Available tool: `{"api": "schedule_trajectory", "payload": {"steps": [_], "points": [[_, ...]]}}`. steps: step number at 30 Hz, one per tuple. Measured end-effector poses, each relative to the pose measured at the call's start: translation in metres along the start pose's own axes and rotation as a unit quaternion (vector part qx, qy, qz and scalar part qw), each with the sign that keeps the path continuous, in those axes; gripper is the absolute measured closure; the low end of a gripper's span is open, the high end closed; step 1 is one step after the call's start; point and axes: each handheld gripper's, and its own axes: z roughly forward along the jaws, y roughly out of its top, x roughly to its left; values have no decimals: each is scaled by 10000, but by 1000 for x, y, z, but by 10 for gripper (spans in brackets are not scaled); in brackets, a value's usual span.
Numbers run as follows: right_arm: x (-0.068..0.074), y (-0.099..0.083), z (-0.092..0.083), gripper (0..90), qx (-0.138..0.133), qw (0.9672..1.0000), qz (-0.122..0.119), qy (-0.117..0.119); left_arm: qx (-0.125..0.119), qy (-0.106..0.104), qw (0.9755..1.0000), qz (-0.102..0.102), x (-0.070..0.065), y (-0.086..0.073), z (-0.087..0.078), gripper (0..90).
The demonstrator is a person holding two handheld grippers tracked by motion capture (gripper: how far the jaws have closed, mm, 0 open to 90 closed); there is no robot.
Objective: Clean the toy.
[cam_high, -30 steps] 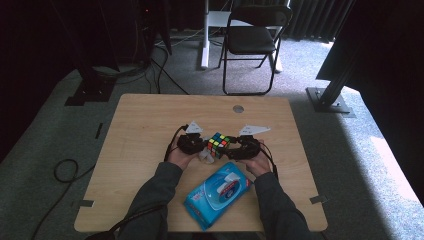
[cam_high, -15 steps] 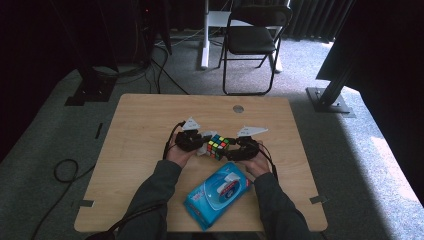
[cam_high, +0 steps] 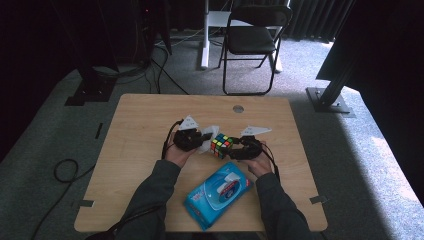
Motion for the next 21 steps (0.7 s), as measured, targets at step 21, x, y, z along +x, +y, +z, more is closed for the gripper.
{"api": "schedule_trajectory", "payload": {"steps": [21], "points": [[-5,14,-10,340,-403,9986,197,-277,179,-194,9994,-201,1,-24,7,870]]}}
